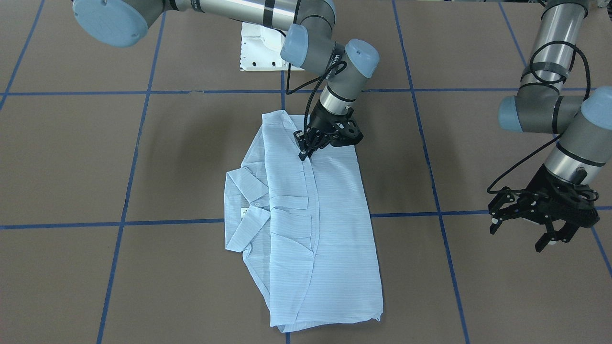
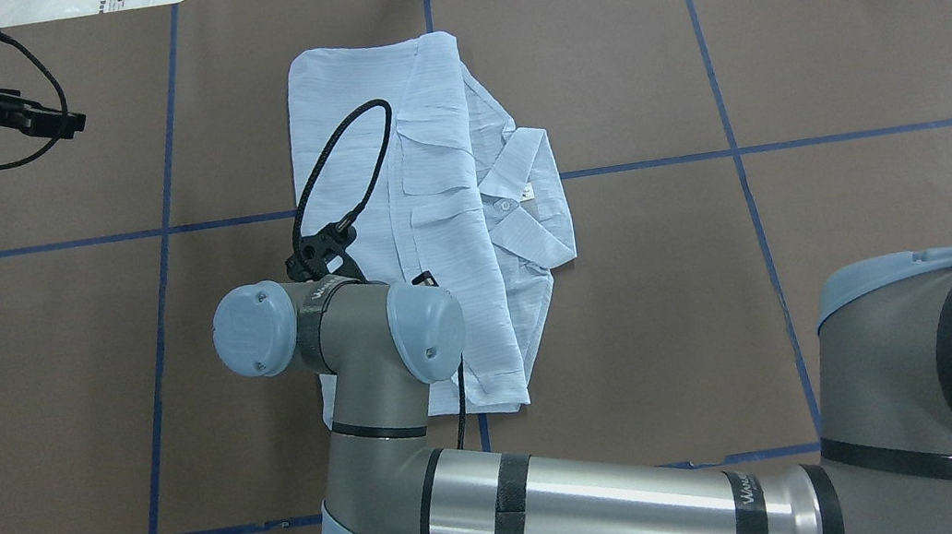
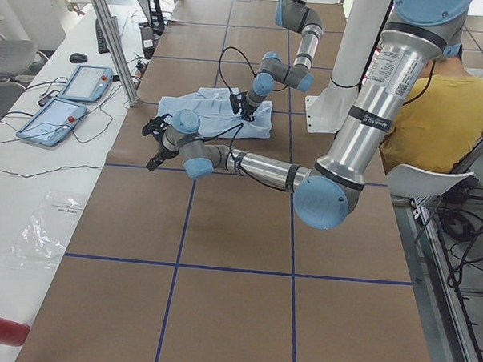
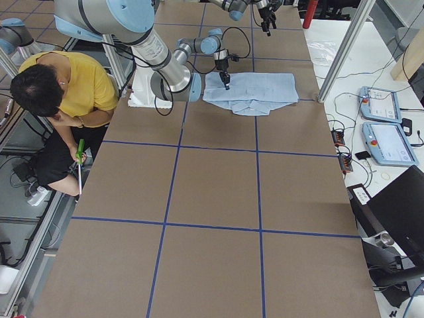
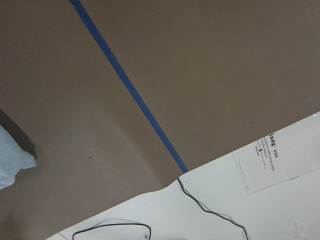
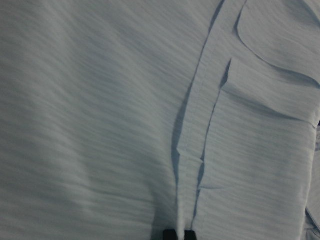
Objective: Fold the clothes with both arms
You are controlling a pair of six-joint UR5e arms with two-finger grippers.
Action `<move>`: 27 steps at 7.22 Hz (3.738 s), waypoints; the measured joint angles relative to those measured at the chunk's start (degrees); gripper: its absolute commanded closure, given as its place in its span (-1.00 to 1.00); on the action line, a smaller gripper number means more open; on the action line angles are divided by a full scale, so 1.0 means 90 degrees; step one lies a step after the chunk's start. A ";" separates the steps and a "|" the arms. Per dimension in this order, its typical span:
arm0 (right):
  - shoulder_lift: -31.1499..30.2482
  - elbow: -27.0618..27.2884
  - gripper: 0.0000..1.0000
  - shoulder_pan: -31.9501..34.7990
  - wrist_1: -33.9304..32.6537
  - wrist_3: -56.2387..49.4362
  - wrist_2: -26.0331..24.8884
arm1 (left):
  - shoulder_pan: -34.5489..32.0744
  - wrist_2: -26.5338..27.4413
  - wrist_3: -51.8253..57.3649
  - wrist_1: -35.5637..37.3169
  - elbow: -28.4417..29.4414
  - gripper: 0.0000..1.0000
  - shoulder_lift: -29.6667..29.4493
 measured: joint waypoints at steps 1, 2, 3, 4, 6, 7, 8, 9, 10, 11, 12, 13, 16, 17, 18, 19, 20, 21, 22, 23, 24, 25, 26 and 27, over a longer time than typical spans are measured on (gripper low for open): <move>0.0004 0.0012 0.55 0.0004 -0.0001 -0.0040 0.0000 | 0.0000 0.0000 -0.0005 0.0000 0.0000 -1.00 0.0001; 0.0006 0.0030 0.58 0.0010 -0.0004 -0.0064 0.0000 | 0.0000 0.0000 -0.0008 0.0000 0.0000 -1.00 0.0001; 0.0007 0.0047 0.91 0.0020 -0.0010 -0.0087 -0.0002 | 0.0001 0.0000 -0.0011 0.0000 0.0000 -1.00 0.0001; 0.0008 0.0070 1.00 0.0053 -0.0017 -0.0133 -0.0004 | 0.0005 0.0000 -0.0015 0.0000 0.0000 -1.00 0.0002; -0.0017 0.0147 1.00 0.0222 -0.0034 -0.0367 0.0010 | 0.0009 0.0004 -0.0025 0.0000 0.0000 -1.00 0.0002; -0.0058 0.0189 1.00 0.0305 -0.0041 -0.0432 0.0026 | 0.0010 0.0004 -0.0027 0.0000 0.0000 -1.00 0.0002; -0.0185 0.0360 1.00 0.0376 -0.0079 -0.0458 0.0039 | 0.0010 0.0007 -0.0028 0.0000 0.0000 -1.00 0.0001; -0.0507 0.0798 1.00 0.0429 -0.0185 -0.0465 0.0048 | 0.0010 0.0009 -0.0028 0.0001 0.0000 -1.00 0.0002; -0.0962 0.1382 0.99 0.0466 -0.0296 -0.0457 0.0052 | 0.0010 0.0009 -0.0028 0.0000 0.0000 -1.00 0.0002; -0.1519 0.2048 0.93 0.0486 -0.0361 -0.0423 0.0051 | 0.0010 0.0012 -0.0028 0.0000 0.0000 -1.00 0.0002; -0.2076 0.2680 0.91 0.0496 -0.0388 -0.0388 0.0047 | 0.0010 0.0016 -0.0028 0.0000 0.0000 -1.00 0.0002; -0.2542 0.3184 0.77 0.0516 -0.0397 -0.0373 0.0043 | 0.0010 0.0018 -0.0024 -0.0002 0.0000 -1.00 0.0026; -0.3123 0.3665 -1.00 0.0683 -0.0382 -0.0336 0.0024 | 0.0010 0.0020 -0.0027 -0.0111 0.0003 -1.00 0.0102; -0.3182 0.3685 -1.00 0.0719 -0.0354 -0.0181 0.0018 | 0.0012 0.0020 -0.0034 -0.0130 0.0003 -1.00 0.0111; -0.3168 0.3727 -1.00 0.0769 -0.0337 0.0061 0.0026 | 0.0025 0.0018 -0.0036 -0.0140 -0.0001 -1.00 0.0121; -0.3124 0.3855 -1.00 0.0884 -0.0213 0.0237 0.0061 | 0.0038 0.0006 -0.0061 -0.0142 -0.0036 -1.00 0.0125; -0.3132 0.4024 -1.00 0.1082 0.0158 0.0333 0.0238 | 0.0052 -0.0011 -0.0274 -0.0137 -0.0161 -1.00 0.0145; -0.3221 0.4165 -1.00 0.1372 0.0758 0.0436 0.0709 | 0.0113 -0.0042 -0.0791 -0.0127 -0.0439 -1.00 0.0203; -0.3516 0.4350 -1.00 0.1620 0.1538 0.0603 0.1211 | 0.0346 -0.0119 -0.1449 -0.0115 -0.0924 -1.00 0.0364; -0.3957 0.4581 -1.00 0.1731 0.2274 0.0755 0.1455 | 0.0782 -0.0166 -0.2170 -0.0090 -0.1528 -1.00 0.0601; -0.4339 0.4786 -1.00 0.1774 0.2740 0.0855 0.1547 | 0.1388 -0.0007 -0.3018 -0.0049 -0.2123 -1.00 0.0835; -0.4522 0.4889 -1.00 0.1791 0.2920 0.0933 0.1578 | 0.2082 0.0450 -0.3747 0.0102 -0.2540 -1.00 0.1011; -0.4595 0.4924 -1.00 0.1802 0.2980 0.0982 0.1587 | 0.2721 0.1000 -0.4259 0.0495 -0.2760 -1.00 0.1036; -0.4620 0.4930 -1.00 0.1809 0.2998 0.1005 0.1589 | 0.3230 0.1436 -0.4613 0.1123 -0.2874 -1.00 0.0878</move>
